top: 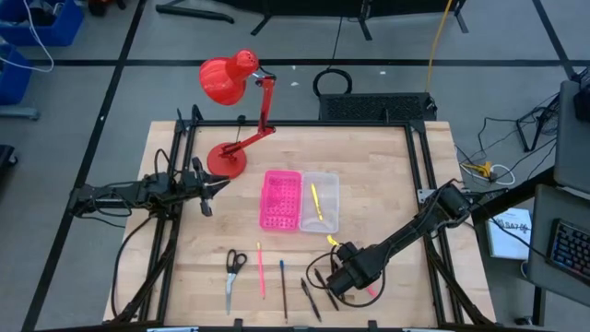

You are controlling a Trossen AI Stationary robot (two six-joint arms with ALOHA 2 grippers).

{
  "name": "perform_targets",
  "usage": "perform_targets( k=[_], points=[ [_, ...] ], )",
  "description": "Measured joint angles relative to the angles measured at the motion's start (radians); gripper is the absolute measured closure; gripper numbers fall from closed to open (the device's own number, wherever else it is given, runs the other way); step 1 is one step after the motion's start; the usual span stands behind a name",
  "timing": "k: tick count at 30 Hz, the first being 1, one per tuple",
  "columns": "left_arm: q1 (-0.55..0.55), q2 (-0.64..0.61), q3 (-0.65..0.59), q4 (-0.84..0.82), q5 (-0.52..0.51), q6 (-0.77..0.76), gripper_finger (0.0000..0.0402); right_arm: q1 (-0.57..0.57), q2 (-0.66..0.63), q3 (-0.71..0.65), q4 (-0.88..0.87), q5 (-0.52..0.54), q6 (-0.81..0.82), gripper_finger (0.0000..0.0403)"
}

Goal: Pick & place school supplies into a supply box
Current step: Put the pink pen into the supply box

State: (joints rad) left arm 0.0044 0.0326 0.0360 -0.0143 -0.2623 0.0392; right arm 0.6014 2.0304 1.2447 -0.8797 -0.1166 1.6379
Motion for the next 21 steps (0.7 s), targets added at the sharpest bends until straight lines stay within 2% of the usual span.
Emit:
perform_targets(
  k=[7, 12, 17, 21],
  points=[
    [0.0, 0.0, 0.0, -0.002, 0.0, -0.012, 0.0337, 0.002, -0.019, -0.01, 0.011, 0.008, 0.001, 0.0372],
    [0.0, 0.0, 0.0, -0.004, 0.0, -0.013, 0.0337, 0.003, -0.132, -0.011, 0.028, 0.038, 0.052, 0.0372],
    [0.0, 0.002, 0.0, -0.005, 0.001, -0.017, 0.0337, 0.01, -0.302, -0.011, -0.012, 0.177, 0.167, 0.0372],
    [0.0, 0.007, 0.0, -0.006, 0.002, -0.018, 0.0337, 0.01, -0.411, -0.016, -0.066, 0.364, 0.255, 0.0372]
  ],
)
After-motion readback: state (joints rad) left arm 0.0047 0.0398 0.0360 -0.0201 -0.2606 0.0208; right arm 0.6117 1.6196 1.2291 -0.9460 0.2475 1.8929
